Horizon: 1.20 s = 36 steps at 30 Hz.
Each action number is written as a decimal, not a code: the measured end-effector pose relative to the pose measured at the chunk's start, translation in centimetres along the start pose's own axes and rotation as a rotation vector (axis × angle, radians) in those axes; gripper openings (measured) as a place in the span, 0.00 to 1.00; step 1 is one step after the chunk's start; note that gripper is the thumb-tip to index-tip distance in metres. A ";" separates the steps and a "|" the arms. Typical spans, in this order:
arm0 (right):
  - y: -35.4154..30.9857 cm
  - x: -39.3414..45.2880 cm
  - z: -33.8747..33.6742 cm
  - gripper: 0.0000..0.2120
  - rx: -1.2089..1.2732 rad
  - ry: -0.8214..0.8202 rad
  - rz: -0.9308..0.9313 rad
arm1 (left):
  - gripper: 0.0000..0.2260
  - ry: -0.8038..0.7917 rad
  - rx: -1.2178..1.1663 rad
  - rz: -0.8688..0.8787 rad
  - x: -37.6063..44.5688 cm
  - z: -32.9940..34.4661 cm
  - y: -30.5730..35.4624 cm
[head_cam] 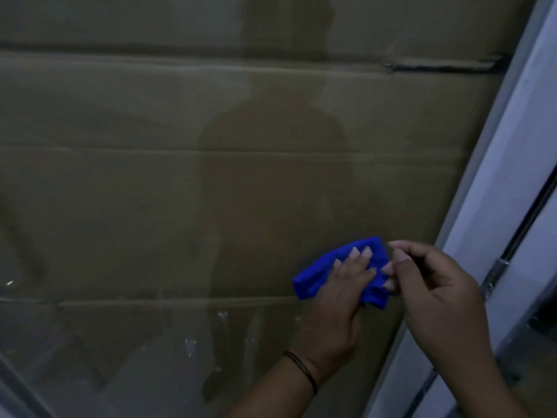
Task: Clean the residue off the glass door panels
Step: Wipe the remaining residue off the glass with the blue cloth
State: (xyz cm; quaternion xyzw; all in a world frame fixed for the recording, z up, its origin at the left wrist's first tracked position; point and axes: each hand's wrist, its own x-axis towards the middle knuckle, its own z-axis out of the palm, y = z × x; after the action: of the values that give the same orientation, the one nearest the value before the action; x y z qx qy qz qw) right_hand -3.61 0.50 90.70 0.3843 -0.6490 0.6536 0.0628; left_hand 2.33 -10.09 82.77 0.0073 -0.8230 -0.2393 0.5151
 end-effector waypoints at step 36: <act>3.1 -3.0 -3.2 0.09 -0.072 -0.150 0.259 | 0.11 0.471 -0.047 -0.798 -0.4 -4.9 3.0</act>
State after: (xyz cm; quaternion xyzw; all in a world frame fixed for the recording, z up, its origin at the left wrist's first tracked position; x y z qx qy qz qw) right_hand -4.73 4.14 86.91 0.3429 -0.7189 0.6020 -0.0570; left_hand 7.40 -9.25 85.38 0.3661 -0.6108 -0.4291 0.5557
